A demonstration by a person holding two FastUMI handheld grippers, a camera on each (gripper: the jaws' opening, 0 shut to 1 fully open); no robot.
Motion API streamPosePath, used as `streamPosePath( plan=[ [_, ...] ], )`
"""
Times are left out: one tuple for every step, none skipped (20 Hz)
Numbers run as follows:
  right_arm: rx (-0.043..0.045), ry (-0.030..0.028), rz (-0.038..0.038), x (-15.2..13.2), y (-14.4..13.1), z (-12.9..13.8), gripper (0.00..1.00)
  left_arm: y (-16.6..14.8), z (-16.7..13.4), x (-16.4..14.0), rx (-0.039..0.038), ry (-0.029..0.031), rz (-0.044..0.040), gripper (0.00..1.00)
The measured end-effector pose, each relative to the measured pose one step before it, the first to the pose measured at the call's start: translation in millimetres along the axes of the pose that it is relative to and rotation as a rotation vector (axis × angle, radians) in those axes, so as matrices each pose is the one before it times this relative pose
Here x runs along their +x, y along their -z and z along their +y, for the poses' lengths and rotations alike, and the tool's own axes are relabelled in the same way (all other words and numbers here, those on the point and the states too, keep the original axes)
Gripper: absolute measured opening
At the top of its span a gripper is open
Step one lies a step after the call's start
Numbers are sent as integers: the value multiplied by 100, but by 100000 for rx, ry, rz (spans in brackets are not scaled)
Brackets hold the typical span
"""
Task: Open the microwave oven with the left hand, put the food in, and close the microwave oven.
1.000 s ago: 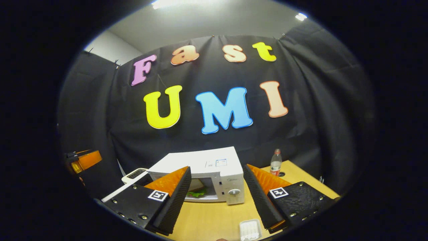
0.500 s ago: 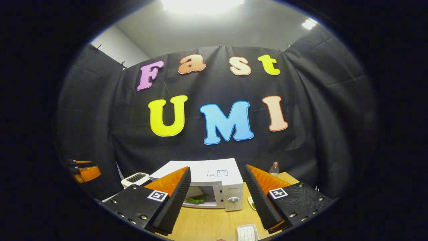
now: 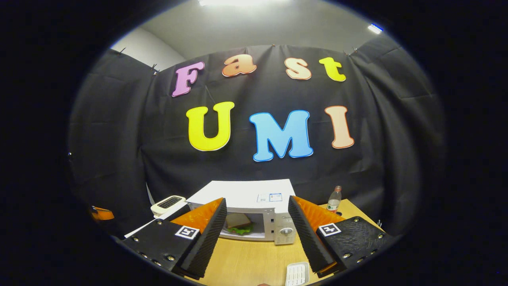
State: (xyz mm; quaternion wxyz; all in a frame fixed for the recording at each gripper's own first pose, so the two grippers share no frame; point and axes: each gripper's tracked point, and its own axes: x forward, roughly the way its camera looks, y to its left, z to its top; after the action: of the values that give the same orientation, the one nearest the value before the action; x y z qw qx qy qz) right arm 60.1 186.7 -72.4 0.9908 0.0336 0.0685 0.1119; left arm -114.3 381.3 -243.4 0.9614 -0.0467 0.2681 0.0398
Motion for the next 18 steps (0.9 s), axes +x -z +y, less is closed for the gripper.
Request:
streamPosePath(
  plan=[
    [-474,-309,-100,-357,221,-47,94,1415,-218,10,1515,1622,3792,9],
    [-146,-377,-130,-99,-98,138,94,1048,-845,94,1524,2565,2787,7],
    [121,-144,-160,-75,-184,144,94,568,-1258,13,792,3379,1528,7],
    [-72,79,-239,-153,-45,-92,94,339,-1293,91,-217,3214,635,7],
    [-445,226,-547,-90,-147,-8,94,174,-1182,318,-106,2526,17,7],
    [-706,182,-454,-139,-50,-11,93,366,-991,558,-447,1965,559,7],
    [-567,-131,-397,-193,-77,-62,93,328,-320,820,410,-1154,468,7],
    [-284,-343,-184,-185,-27,-54,93,101,-881,217,-1609,1965,629,7],
    [8,-284,111,-135,-204,-138,93,-285,-1215,37,-2213,3019,-487,7],
    [128,77,-59,-129,-23,-326,94,-417,-1254,-214,-1256,2427,-1205,7],
    [332,517,-403,-143,-193,-445,94,-297,-1107,184,-463,1873,-679,7],
    [564,887,-384,-132,-184,-603,94,54,-841,299,-759,1382,430,7],
    [444,1094,-436,-55,-214,-661,94,264,-1029,526,-1671,1162,1529,9],
    [-176,1183,-500,122,-192,-883,94,199,-1244,648,-1179,1236,876,7],
    [-191,736,-189,113,-160,-605,94,-106,-1136,621,-63,1263,133,7],
    [87,868,175,46,3,-696,93,70,-1093,628,758,981,566,9],
    [578,734,284,-49,46,-796,93,-66,-1056,585,1217,1098,529,7],
    [788,541,-111,384,-259,-346,94,73,-1063,711,1453,1245,675,7]
  ],
)
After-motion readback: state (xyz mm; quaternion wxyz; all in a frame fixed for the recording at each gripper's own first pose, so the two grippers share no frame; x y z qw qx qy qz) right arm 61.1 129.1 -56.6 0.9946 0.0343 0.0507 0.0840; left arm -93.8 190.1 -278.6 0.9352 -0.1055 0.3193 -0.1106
